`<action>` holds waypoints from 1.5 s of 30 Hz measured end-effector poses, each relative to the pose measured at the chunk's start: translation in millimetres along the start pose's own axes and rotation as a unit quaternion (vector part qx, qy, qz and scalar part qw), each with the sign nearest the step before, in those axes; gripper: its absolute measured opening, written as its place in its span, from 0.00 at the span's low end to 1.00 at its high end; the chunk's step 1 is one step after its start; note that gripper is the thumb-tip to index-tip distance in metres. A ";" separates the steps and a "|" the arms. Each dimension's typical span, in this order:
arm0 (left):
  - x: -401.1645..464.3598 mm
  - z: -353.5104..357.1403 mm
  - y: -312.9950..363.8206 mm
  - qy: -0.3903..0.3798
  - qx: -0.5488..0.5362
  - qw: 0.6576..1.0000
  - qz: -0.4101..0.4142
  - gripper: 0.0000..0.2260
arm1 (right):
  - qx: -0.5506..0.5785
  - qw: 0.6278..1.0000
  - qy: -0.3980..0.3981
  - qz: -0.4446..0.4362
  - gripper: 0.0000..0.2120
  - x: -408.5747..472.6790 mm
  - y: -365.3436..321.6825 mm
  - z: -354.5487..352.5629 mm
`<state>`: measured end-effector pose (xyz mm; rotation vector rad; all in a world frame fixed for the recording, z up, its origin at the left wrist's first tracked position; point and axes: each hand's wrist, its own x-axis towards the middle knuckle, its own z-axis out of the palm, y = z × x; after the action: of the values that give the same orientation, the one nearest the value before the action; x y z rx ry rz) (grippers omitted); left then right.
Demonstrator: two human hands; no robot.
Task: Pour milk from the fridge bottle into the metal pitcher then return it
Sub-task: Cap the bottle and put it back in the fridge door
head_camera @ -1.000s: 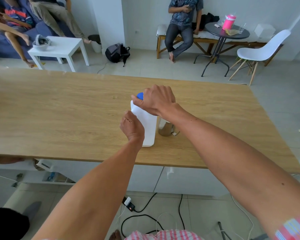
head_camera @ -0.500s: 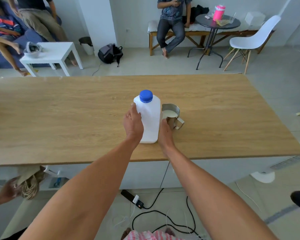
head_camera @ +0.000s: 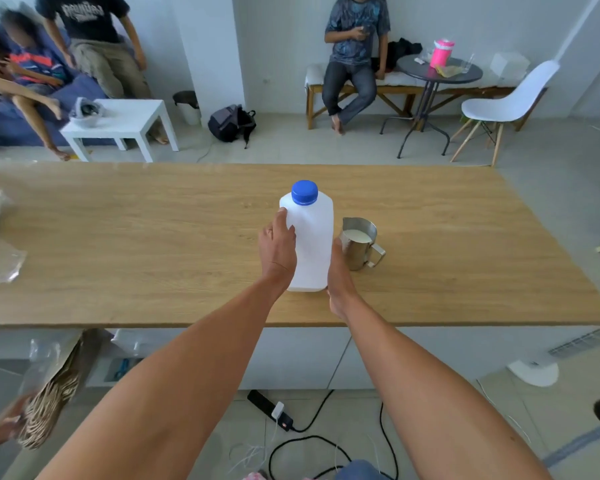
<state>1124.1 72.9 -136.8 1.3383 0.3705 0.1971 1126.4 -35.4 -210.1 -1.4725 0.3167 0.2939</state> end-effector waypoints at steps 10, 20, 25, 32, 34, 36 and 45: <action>-22.6 -7.3 21.9 0.128 -0.089 0.988 0.013 0.16 | -0.073 0.993 -0.088 -0.020 0.30 -7.1 -19.6 4.4; -97.8 -69.4 42.0 0.300 -0.078 0.948 0.071 0.18 | -0.148 0.958 -0.239 -0.051 0.17 -58.9 -9.7 53.9; -156.7 -136.4 42.7 0.389 -0.071 0.910 0.121 0.18 | -0.170 0.926 -0.334 -0.054 0.19 -114.9 19.8 105.1; -269.4 -238.7 40.0 0.514 -0.096 0.837 0.160 0.17 | -0.228 0.852 -0.463 -0.085 0.24 -233.2 69.4 176.3; -309.0 -266.1 38.8 0.549 -0.106 0.812 0.168 0.18 | -0.237 0.831 -0.495 -0.088 0.26 -273.8 81.2 193.2; -353.3 -292.0 36.5 0.581 -0.100 0.788 0.177 0.18 | -0.249 0.807 -0.529 -0.089 0.25 -317.9 96.4 207.8; -574.2 -387.9 26.9 0.717 -0.049 0.668 0.193 0.20 | -0.264 0.680 -0.679 -0.082 0.19 -538.0 178.0 247.9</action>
<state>450.3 231.9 -96.5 0.8643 1.3604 1.6629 568.6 225.3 -150.0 -1.4147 -1.2045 1.3054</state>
